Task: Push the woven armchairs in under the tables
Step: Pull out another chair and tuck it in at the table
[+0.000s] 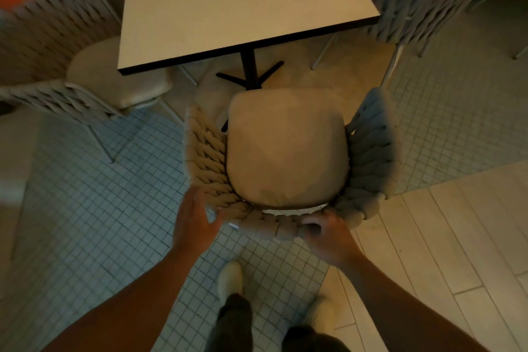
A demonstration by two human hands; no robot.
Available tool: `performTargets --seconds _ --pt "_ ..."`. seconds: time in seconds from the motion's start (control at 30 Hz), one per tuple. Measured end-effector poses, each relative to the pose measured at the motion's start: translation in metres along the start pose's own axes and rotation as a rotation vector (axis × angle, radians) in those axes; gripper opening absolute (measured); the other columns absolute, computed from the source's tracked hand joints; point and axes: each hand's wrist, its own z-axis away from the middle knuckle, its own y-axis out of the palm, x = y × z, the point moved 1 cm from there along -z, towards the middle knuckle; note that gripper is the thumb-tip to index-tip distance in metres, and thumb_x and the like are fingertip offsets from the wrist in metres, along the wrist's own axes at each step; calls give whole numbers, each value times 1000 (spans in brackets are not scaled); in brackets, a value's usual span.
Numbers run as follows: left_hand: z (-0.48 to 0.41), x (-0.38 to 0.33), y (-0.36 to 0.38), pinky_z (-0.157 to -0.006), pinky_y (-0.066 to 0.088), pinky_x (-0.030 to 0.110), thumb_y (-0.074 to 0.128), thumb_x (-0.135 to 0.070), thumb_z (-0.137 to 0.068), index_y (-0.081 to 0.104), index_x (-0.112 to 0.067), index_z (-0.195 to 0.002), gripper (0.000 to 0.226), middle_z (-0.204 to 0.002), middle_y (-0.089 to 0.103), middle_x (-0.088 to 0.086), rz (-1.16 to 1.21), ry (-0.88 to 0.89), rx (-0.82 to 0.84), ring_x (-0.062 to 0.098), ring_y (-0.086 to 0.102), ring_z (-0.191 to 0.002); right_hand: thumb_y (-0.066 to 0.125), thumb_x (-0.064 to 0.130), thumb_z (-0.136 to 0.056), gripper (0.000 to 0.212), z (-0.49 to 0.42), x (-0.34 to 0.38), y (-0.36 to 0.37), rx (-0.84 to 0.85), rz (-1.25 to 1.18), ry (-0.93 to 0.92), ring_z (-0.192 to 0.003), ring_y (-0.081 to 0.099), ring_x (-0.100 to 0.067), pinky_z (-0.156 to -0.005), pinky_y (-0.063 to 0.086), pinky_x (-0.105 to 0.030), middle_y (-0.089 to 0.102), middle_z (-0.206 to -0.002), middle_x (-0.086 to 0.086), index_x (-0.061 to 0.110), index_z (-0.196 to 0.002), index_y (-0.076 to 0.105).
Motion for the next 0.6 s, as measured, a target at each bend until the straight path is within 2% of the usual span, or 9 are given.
performTargets --seconds 0.07,0.1,0.13,0.2,0.27,0.3,0.37,0.47,0.6 --pt "4 0 -1 -106 48 45 56 -69 -83 51 -20 -134 71 -142 48 3 -223 186 182 28 45 -134 69 15 -87 8 23 7 1 -303 -210 56 -71 62 1 -67 45 -10 69 -77 8 17 -84 76" --pt "5 -5 -4 -117 37 45 50 -74 -83 51 -20 -138 77 -149 45 3 -325 248 285 30 34 -145 73 16 -86 6 32 10 2 -429 -216 92 -67 62 3 -63 43 -6 70 -74 8 17 -81 76" --pt "3 -11 -7 -123 24 44 43 -80 -81 50 -20 -141 85 -152 45 0 -414 299 362 28 25 -151 75 19 -86 10 39 12 4 -507 -230 156 -62 60 3 -58 43 -8 69 -68 6 17 -76 75" --pt "-5 -25 -15 -125 10 44 26 -95 -71 50 -27 -142 101 -149 50 -8 -536 361 466 23 24 -150 76 34 -86 33 40 5 10 -508 -254 401 -54 58 -7 -58 48 -23 67 -57 0 14 -61 71" --pt "-17 -37 -18 -124 5 51 13 -100 -57 48 -36 -143 113 -147 52 -12 -607 380 536 20 32 -145 75 51 -81 49 33 0 15 -439 -388 688 -57 65 -19 -69 56 -38 67 -54 -4 11 -54 69" --pt "-22 -41 -17 -122 5 55 10 -101 -53 47 -40 -144 115 -148 52 -12 -639 390 559 19 36 -143 77 55 -77 51 28 -1 16 -432 -535 797 -60 69 -24 -72 59 -45 69 -55 -6 11 -54 69" --pt "-28 -45 -10 -119 4 60 12 -105 -49 47 -46 -143 116 -145 55 -14 -693 403 595 19 40 -140 84 51 -72 51 19 -1 15 -448 -837 953 -66 73 -29 -69 63 -48 72 -67 -14 2 -68 69" --pt "-29 -42 3 -113 -3 61 20 -107 -55 55 -46 -133 106 -134 63 -17 -730 422 561 17 48 -134 83 37 -79 50 5 -1 12 -374 -1081 1014 -79 73 -38 -73 62 -52 70 -92 -22 -3 -95 59" --pt "-26 -46 5 -114 -9 64 16 -106 -58 53 -48 -137 105 -138 60 -19 -750 399 545 17 46 -137 77 18 -86 37 -9 -1 8 -391 -1244 1021 -92 65 -42 -79 59 -56 59 -109 -21 3 -110 53"
